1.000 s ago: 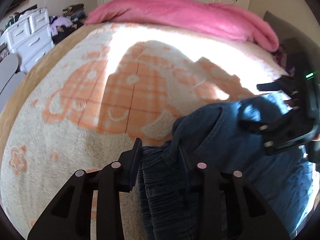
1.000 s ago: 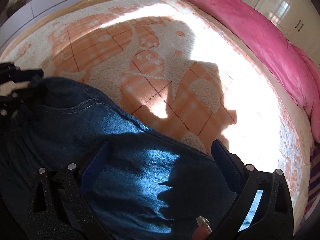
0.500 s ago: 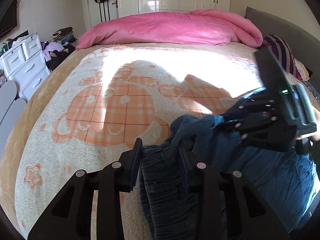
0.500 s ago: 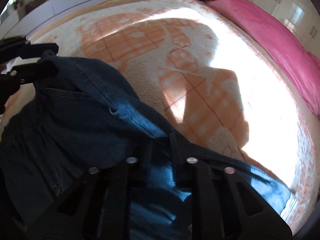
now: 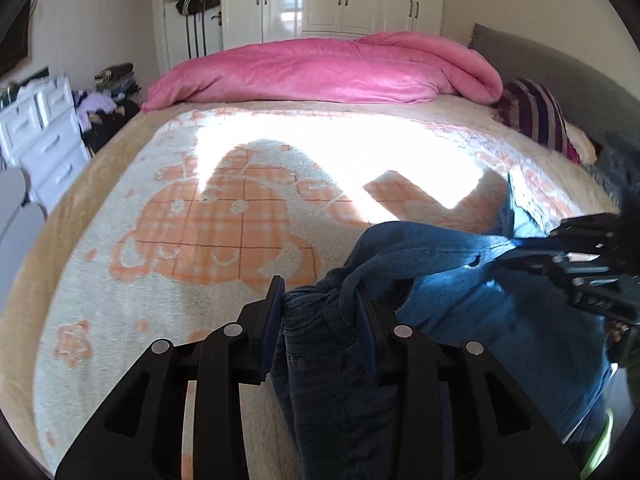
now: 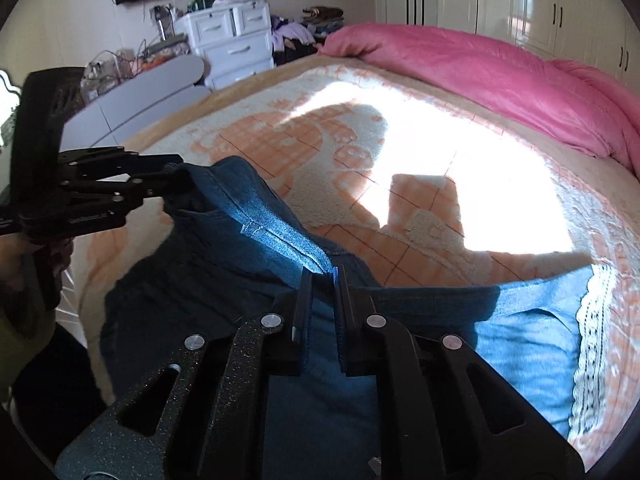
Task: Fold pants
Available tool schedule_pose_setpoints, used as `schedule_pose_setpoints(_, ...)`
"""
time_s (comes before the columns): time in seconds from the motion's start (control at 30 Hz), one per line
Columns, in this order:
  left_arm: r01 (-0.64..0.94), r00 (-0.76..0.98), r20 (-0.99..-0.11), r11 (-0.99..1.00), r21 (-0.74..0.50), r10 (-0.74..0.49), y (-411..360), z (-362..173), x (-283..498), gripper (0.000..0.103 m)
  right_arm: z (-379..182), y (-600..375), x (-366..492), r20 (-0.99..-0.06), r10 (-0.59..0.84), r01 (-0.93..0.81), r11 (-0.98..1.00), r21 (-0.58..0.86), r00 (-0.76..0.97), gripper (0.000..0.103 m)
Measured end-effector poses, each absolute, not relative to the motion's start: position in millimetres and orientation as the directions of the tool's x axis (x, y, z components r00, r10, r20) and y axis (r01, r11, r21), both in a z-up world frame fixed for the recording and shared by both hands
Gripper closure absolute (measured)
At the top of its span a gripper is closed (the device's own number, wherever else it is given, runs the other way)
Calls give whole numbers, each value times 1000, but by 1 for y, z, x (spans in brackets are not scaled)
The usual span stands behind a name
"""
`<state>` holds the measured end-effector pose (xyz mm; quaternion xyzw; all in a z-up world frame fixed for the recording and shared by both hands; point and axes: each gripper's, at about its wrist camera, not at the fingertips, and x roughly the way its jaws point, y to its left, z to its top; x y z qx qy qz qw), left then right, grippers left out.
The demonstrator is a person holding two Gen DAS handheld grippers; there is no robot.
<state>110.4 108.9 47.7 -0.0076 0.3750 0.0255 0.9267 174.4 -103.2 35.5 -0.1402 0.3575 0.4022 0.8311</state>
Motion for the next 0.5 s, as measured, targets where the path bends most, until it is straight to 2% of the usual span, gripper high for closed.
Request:
schedule_pose_setpoints(0.17, -36, 713, -698, 997, 64, 71, 93, 57, 79, 70, 45, -119, 128, -689, 593, -782, 620, 60, 417, 98)
schedule_pose_setpoints(0.5, -47, 642, -765, 999, 12, 39, 90, 44, 13, 70, 30, -134, 43, -692, 648, -824, 550, 135, 319, 98)
